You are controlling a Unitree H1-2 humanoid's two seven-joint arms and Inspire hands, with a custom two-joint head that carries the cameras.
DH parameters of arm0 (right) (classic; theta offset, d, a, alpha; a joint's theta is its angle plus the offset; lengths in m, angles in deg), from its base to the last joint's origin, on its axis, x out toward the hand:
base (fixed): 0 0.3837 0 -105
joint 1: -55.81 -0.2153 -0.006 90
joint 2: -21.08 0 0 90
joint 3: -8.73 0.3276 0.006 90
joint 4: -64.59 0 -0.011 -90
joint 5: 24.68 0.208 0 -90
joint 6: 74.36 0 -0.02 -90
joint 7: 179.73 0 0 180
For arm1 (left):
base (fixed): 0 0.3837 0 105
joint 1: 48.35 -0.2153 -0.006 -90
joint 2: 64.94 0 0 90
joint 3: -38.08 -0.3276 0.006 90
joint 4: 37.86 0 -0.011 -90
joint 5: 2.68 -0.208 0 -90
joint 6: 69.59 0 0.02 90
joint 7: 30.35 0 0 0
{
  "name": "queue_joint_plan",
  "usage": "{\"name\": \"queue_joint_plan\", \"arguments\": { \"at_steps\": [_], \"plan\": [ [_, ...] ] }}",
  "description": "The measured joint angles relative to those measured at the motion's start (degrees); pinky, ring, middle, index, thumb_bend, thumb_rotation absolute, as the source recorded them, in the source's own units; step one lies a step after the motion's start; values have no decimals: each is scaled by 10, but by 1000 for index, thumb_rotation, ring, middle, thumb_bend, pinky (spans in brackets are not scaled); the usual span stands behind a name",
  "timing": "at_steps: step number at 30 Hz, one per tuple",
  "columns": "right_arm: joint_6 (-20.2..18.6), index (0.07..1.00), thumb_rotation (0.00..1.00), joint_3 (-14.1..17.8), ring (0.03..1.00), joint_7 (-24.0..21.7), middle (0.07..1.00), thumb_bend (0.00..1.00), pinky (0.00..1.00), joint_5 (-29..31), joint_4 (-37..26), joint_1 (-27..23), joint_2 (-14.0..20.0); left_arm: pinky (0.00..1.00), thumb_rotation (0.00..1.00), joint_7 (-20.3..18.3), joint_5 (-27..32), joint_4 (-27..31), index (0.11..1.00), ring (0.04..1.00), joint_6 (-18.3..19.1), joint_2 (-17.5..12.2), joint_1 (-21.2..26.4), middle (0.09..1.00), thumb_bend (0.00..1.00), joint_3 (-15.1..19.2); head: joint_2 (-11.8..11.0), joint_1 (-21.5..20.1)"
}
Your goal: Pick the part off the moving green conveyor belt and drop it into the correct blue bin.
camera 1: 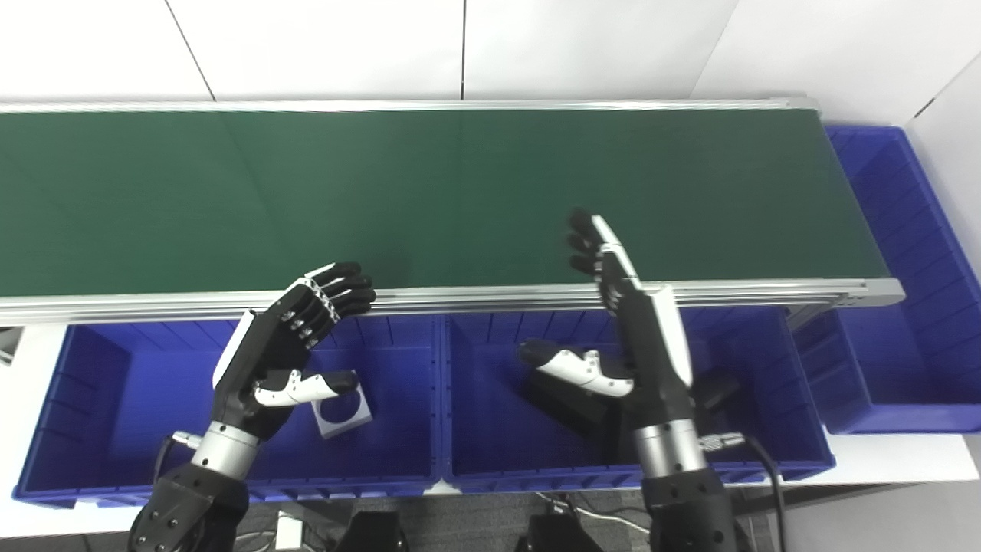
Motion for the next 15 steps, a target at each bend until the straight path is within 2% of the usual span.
{"name": "queue_joint_plan", "arguments": {
  "at_steps": [2, 6, 11, 15],
  "plan": [
    [-8, 911, 672, -10, 876, -6, 898, 819, 810, -2, 17, -13, -1, 760, 258, 1, -7, -1, 783, 748, -4, 4, 0, 772, 953, -2, -9, 19],
    [-11, 900, 681, -21, 854, -17, 875, 774, 785, 7, 44, -35, -2, 758, 258, 5, -20, -13, 786, 754, -21, 14, -2, 774, 953, -9, -17, 37],
    [-9, 884, 692, -17, 824, -18, 852, 729, 759, 47, 101, -44, -1, 757, 280, 13, -37, -16, 791, 760, -32, 16, -10, 780, 969, -17, -35, 77],
    [-2, 875, 675, -10, 813, -27, 842, 723, 741, 84, 138, -44, 14, 758, 288, 20, -48, -25, 792, 765, -45, 23, -12, 787, 978, -24, -48, 99]
  ]
}}
